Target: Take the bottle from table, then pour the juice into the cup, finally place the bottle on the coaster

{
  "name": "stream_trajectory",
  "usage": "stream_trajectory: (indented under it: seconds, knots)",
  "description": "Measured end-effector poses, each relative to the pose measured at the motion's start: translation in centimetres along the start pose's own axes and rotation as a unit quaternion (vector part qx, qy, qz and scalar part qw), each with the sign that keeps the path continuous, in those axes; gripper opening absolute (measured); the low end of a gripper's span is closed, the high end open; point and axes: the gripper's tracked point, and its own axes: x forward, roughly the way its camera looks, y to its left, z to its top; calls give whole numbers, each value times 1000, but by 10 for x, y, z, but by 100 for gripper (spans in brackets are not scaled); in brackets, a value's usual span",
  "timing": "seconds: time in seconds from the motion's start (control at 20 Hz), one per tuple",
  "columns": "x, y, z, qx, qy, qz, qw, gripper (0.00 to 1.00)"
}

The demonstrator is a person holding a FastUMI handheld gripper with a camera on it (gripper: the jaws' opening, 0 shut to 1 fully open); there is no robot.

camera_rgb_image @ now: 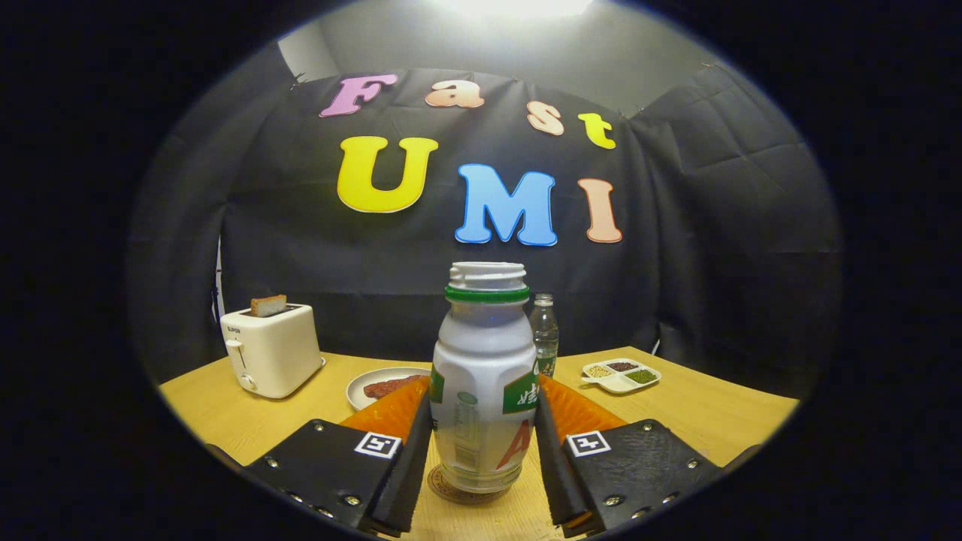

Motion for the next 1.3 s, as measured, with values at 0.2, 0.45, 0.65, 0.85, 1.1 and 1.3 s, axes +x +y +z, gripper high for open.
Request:
stream_trajectory:
  seconds: [0.2, 0.45, 0.65, 0.85, 1.1, 1.3]
  knots:
    - [11, -4, -8, -16, 7, 0, 1000, 66]
    - [29, 0, -34, -31, 26, 11, 999, 66]
    - [38, 7, -61, -34, 55, 23, 998, 66]
    - [44, 9, -64, -23, 54, 27, 998, 66]
    - [47, 6, -68, -23, 51, 28, 998, 66]
    - [46, 5, -69, -13, 46, 28, 998, 66]
